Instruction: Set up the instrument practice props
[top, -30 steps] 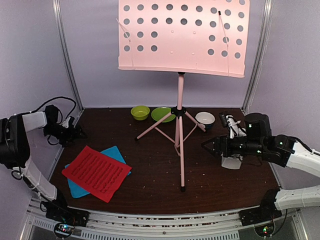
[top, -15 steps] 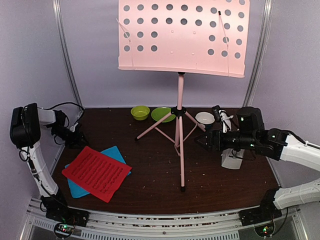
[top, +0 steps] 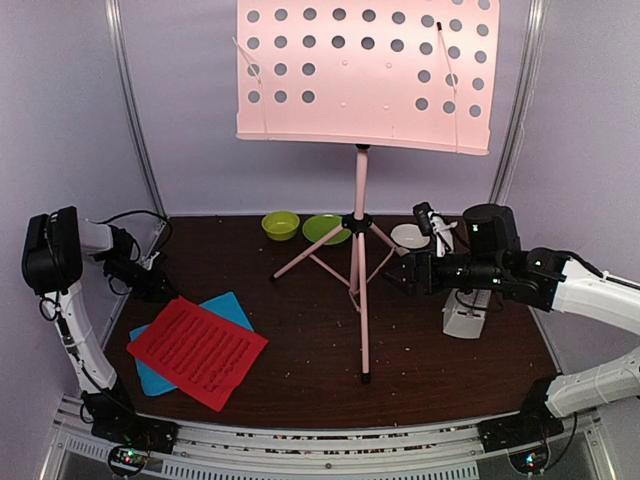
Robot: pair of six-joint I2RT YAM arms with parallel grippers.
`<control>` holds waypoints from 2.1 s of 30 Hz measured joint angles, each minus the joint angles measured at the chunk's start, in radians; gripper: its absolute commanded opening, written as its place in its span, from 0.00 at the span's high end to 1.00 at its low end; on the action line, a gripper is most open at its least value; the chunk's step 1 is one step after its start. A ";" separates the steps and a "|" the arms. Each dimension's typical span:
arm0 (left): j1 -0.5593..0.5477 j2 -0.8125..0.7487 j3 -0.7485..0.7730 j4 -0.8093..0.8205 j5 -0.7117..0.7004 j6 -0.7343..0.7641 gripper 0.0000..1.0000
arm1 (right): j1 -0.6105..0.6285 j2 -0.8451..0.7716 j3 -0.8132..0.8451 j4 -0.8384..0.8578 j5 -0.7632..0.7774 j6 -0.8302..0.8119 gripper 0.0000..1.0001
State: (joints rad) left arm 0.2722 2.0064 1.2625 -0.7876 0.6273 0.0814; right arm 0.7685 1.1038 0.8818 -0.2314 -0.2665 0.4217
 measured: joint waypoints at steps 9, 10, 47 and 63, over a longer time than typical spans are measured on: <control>-0.056 -0.026 -0.046 0.007 -0.021 0.000 0.94 | 0.000 0.005 0.000 0.007 -0.007 -0.008 0.13; -0.061 -0.028 -0.047 0.007 -0.028 0.000 0.99 | 0.000 0.005 0.000 0.009 -0.007 -0.008 0.13; -0.579 -0.629 -0.105 0.005 -0.101 -0.092 1.00 | 0.045 0.017 -0.024 0.137 -0.052 -0.003 0.14; -0.833 -0.661 0.037 -0.009 -0.091 -0.178 1.00 | 0.214 0.151 0.047 0.189 -0.001 -0.009 0.16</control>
State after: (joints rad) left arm -0.5610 1.3457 1.2991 -0.7963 0.5365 -0.0963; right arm 0.9829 1.2549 0.9291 -0.0425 -0.2672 0.4126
